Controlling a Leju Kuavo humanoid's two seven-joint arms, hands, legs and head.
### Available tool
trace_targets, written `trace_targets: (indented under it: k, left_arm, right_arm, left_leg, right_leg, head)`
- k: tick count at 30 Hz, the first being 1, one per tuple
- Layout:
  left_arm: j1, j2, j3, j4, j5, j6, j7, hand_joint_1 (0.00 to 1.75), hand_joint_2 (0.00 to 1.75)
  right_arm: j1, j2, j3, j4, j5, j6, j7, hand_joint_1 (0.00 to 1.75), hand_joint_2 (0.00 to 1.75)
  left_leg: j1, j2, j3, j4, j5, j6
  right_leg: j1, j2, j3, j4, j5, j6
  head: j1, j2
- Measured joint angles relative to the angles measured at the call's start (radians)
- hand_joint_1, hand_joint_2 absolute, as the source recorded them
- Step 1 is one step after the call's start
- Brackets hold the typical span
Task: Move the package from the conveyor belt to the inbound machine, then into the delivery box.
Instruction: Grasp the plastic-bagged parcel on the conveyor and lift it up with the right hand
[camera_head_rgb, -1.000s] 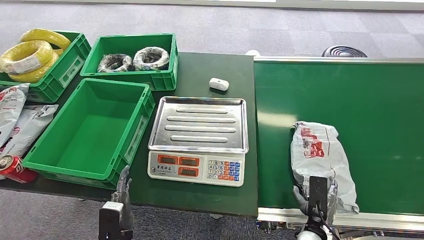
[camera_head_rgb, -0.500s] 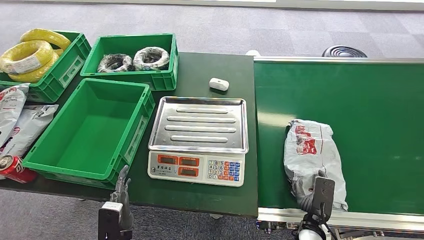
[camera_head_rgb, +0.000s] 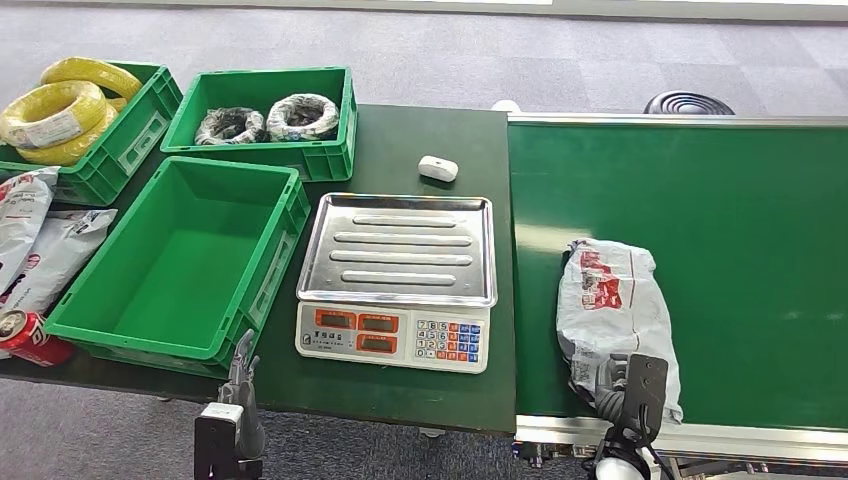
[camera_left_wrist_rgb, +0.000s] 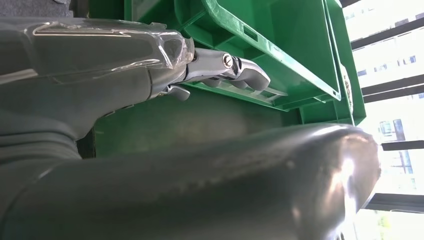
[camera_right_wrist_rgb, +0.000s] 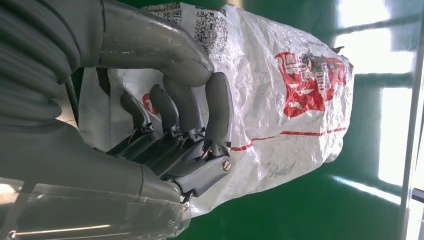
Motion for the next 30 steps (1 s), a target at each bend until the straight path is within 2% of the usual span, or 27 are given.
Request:
trace_targets:
  k: [5,6,7,10,11,13,17,19,23,26,30]
  left_arm:
    - [-0.001,0.000,0.003,0.000,-0.002,-0.002,0.000,0.00,0.00]
    - [-0.002,0.000,0.004,0.000,0.000,-0.002,0.000,0.00,0.00]
    - [-0.003,0.000,0.005,0.001,0.001,-0.003,-0.001,0.00,0.00]
    - [-0.003,0.001,0.007,0.001,0.004,-0.004,-0.005,0.00,0.00]
    - [-0.003,0.001,0.007,0.001,0.004,-0.004,-0.006,0.00,0.00]
    - [-0.003,0.001,0.008,0.001,0.005,-0.002,-0.008,0.00,0.00]
    - [-0.002,0.001,0.008,0.001,0.005,-0.001,-0.009,0.00,0.00]
    - [-0.002,0.000,0.008,0.001,0.005,-0.001,-0.009,0.00,0.00]
    - [-0.002,0.000,0.008,0.001,0.004,-0.002,-0.007,0.00,0.00]
    - [-0.003,-0.002,0.008,0.001,0.003,-0.002,-0.004,0.00,0.00]
    - [-0.003,-0.005,0.008,0.001,0.000,-0.002,0.002,0.00,0.00]
  right_arm:
    - [-0.001,0.000,0.002,-0.013,0.004,-0.004,0.001,1.73,1.75]
    - [-0.002,0.000,0.002,-0.015,0.005,-0.005,0.002,1.72,1.75]
    - [-0.002,0.000,0.002,-0.017,0.006,-0.005,0.003,1.62,1.75]
    - [-0.003,0.000,0.003,-0.024,0.011,-0.008,0.003,0.34,1.75]
    - [-0.003,0.000,0.003,-0.026,0.013,-0.010,0.003,0.00,1.75]
    - [-0.002,0.000,0.005,-0.032,0.018,-0.016,0.003,0.00,1.75]
    - [-0.003,0.000,0.008,-0.038,0.024,-0.014,0.011,0.00,0.00]
    - [-0.006,0.000,0.007,-0.033,0.015,0.012,0.030,0.00,0.00]
    - [-0.016,0.001,0.006,0.019,-0.016,0.084,0.057,0.00,1.75]
    - [-0.026,0.006,0.008,0.073,-0.021,0.111,0.055,0.00,1.75]
    - [-0.045,0.015,0.017,0.129,-0.008,0.102,0.045,0.00,1.75]
  left_leg:
    - [0.000,0.000,0.000,0.000,0.000,0.000]
    - [0.000,0.000,0.000,0.000,0.000,0.000]
    - [0.000,0.000,0.000,0.000,0.000,0.000]
    - [0.000,0.000,0.000,0.000,0.000,0.000]
    - [0.000,0.000,0.000,0.000,0.000,0.000]
    - [0.000,0.000,0.000,0.000,0.000,0.000]
    - [0.000,0.000,0.000,0.000,0.000,0.000]
    - [0.000,0.000,0.000,0.000,0.000,0.000]
    - [0.000,0.000,0.000,0.000,0.000,0.000]
    - [0.000,0.000,0.000,0.000,0.000,0.000]
    - [0.000,0.000,0.001,0.000,0.000,0.000]
  right_leg:
    - [0.000,0.000,0.000,0.000,0.000,0.000]
    - [0.000,0.000,0.000,0.000,0.000,0.000]
    - [0.000,0.000,0.000,0.000,0.000,0.000]
    - [0.000,0.000,0.000,0.000,0.000,0.000]
    - [0.000,0.000,0.000,0.000,0.000,0.000]
    - [0.000,0.000,0.000,0.000,0.000,0.000]
    - [0.000,0.000,0.000,0.000,0.000,0.000]
    - [0.000,0.000,0.000,0.000,0.000,0.000]
    - [0.000,0.000,0.000,0.000,0.000,0.000]
    - [0.000,0.000,0.000,0.000,0.000,0.000]
    - [0.000,0.000,0.000,0.000,0.000,0.000]
  head:
    - [0.000,0.000]
    - [0.000,0.000]
    - [0.000,0.000]
    - [0.000,0.000]
    - [0.000,0.000]
    - [0.000,0.000]
    - [0.000,0.000]
    - [0.000,0.000]
    - [0.000,0.000]
    - [0.000,0.000]
    - [0.000,0.000]
